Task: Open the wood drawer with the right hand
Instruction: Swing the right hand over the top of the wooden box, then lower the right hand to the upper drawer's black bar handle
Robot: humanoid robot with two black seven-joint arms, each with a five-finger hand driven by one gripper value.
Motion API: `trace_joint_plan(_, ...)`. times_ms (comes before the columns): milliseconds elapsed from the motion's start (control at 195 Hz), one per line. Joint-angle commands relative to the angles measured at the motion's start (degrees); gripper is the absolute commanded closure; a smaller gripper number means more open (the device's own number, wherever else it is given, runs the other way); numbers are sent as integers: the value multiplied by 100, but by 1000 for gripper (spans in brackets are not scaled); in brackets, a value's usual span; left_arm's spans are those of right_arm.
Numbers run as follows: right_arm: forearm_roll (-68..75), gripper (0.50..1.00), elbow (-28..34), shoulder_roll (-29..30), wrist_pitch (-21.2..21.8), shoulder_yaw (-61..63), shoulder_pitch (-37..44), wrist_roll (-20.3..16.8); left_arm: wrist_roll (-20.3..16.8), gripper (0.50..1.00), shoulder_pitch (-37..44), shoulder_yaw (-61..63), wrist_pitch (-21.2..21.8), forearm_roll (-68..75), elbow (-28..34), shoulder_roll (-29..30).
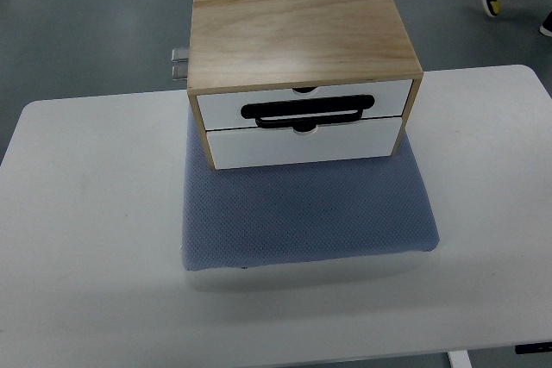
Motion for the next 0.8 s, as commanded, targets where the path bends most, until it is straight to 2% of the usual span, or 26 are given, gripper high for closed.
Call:
trace_joint_plan(0, -1042, 556, 208, 43, 511, -29, 537, -172, 0, 500, -3, 0, -5, 0, 0, 0)
trace_joint_plan(87, -1298, 556, 409, 175, 1012, -81, 819, -278, 0, 500, -3, 0, 4, 0, 0, 0)
trace_joint_plan(190, -1421, 556, 656, 175, 1014, -126, 969, -366, 0, 500, -3, 0, -5, 0, 0, 0)
trace_joint_plan(195, -1638, 556, 900, 184, 1014, -169, 1082, -479, 0, 500, 5, 0, 4, 0, 0, 0)
trace_joint_plan(262, -1790, 556, 1165, 193, 1014, -310, 1214, -533, 0, 500, -3, 0, 4, 0, 0, 0)
trace_joint_plan(313, -1790, 556, 1166, 193, 1014, -310, 1215, -533, 0, 500, -3, 0, 4, 0, 0, 0)
trace_joint_plan(318, -1807, 556, 1366, 227, 1014, -493, 1328, -550, 0, 500, -3, 0, 4, 0, 0, 0)
trace_joint_plan(370, -1825, 556, 1596, 324, 1014, -784, 1425, -585, 0, 500, -3, 0, 4, 0, 0, 0)
trace_joint_plan(431, -1825, 556, 1632, 342, 1014, -837, 1461, -594, 0, 500, -3, 0, 4, 0, 0, 0)
trace_joint_plan(436, -1825, 556, 1753, 403, 1014, -1133, 1617, -620, 0, 500, -3, 0, 4, 0, 0, 0)
trace_joint_plan(498, -1825, 556, 1851, 526, 1014, -1452, 1803, -621, 0, 500, -3, 0, -5, 0, 0, 0)
trace_joint_plan(688, -1825, 556, 1974, 632, 1014, -1567, 1962, -621, 0, 500, -3, 0, 4, 0, 0, 0)
trace_joint_plan(703, -1834, 556, 2202, 632, 1014, -1602, 1979, -655, 0, 500, 5, 0, 4, 0, 0, 0)
trace_joint_plan(795, -1913, 558, 2519, 650, 1014, -1699, 1997, -981, 0, 500, 5, 0, 4, 0, 0, 0)
